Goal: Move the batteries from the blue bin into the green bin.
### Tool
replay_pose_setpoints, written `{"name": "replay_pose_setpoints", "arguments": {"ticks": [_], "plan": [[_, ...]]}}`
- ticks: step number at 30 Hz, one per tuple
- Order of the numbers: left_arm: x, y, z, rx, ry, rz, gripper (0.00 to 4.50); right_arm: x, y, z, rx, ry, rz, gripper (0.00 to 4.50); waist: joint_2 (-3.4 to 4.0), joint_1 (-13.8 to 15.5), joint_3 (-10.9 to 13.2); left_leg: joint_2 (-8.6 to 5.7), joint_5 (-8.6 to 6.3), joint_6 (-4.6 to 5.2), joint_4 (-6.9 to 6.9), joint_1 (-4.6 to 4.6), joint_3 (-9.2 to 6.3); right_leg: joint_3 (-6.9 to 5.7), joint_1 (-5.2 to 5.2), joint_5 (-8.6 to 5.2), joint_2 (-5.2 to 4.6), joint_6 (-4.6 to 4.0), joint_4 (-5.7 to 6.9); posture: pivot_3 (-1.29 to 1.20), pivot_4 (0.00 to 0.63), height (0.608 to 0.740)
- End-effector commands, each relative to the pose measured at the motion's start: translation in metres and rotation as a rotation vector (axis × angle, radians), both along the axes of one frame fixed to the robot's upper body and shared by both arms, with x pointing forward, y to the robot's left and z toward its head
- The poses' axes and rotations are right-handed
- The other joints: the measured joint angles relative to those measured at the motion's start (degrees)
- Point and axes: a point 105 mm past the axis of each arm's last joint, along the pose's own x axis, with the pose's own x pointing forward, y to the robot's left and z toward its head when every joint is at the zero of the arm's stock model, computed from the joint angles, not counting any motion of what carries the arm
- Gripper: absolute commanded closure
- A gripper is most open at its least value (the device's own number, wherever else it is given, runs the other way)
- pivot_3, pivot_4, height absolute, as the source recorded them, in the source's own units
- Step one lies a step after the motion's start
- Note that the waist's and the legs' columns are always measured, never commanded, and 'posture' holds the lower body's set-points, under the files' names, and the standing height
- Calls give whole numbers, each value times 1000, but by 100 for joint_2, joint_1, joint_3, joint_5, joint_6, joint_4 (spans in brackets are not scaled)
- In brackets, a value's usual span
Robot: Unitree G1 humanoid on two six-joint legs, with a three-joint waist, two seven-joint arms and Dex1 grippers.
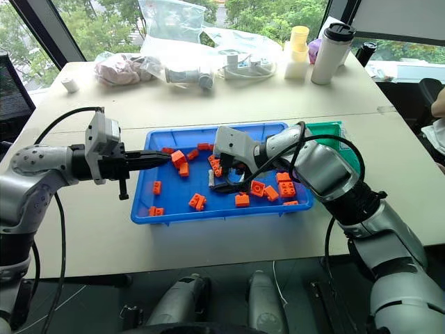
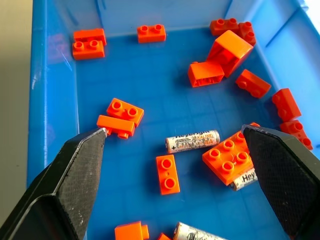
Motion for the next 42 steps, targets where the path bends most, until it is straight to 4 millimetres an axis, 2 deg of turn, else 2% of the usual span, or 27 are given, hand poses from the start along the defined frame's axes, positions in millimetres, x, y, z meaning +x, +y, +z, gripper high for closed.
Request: {"name": "replay_pose_setpoints", "arguments": {"ticks": [1,3,10,21,24,27,30,33,35,37,42], "plan": [[-7,4,14,-2,-69,21,4500,14,17,-6,-61,-47,72,16,-1,-35,-1,0,0,0,0,1,2,1,0,0,1,0,0,0,150,740],[-9,4,13,-5,-70,31,4500,20,23,-16,-100,-45,102,16,-1,-62,-1,5,0,0,-10,7,4,4,-3,0,6,0,4,0,150,740],[-12,2,13,-21,-72,48,4500,33,31,-32,-165,-54,145,16,-1,-40,0,4,15,-26,-12,4,-1,3,-7,0,9,-1,6,0,150,740],[-11,-1,12,-27,-77,61,4500,42,28,-45,-226,-16,154,16,0,-52,0,5,16,-30,-14,5,-5,3,-8,0,12,-1,9,0,150,740],[-11,-2,11,-25,-80,61,4500,42,28,-46,-224,-15,158,893,0,-52,0,5,16,-30,-14,5,-5,3,-8,0,13,-1,8,0,150,740],[-11,-2,11,-26,-80,60,4500,41,30,-44,-213,-15,159,2349,0,-53,0,5,16,-30,-14,6,-5,3,-8,0,13,-2,8,0,150,740],[-10,-3,11,-25,-82,57,4500,44,31,-39,-203,-43,139,2336,0,-52,0,5,16,-30,-14,5,-5,3,-8,0,13,-1,8,0,150,740],[-9,-5,12,-27,-85,50,4500,46,33,-14,-119,-84,103,2336,0,-48,0,5,17,-31,-14,5,-5,4,-9,0,12,-1,9,0,150,740],[-9,-7,12,-27,-87,47,4500,43,25,11,-51,-124,68,2336,1,-42,0,5,17,-31,-14,3,-5,4,-10,0,12,-1,9,0,150,740],[-9,-7,12,-26,-87,45,4500,40,3,35,-17,-193,14,2336,2,-8,1,4,17,-31,-14,-1,-9,3,-12,0,11,-1,8,0,150,740],[-7,-10,10,-28,-86,31,4500,33,-80,70,-12,-294,-264,2336,0,81,0,-3,13,-25,-9,-2,-14,-3,-1,0,5,-1,-4,0,150,740]]}}
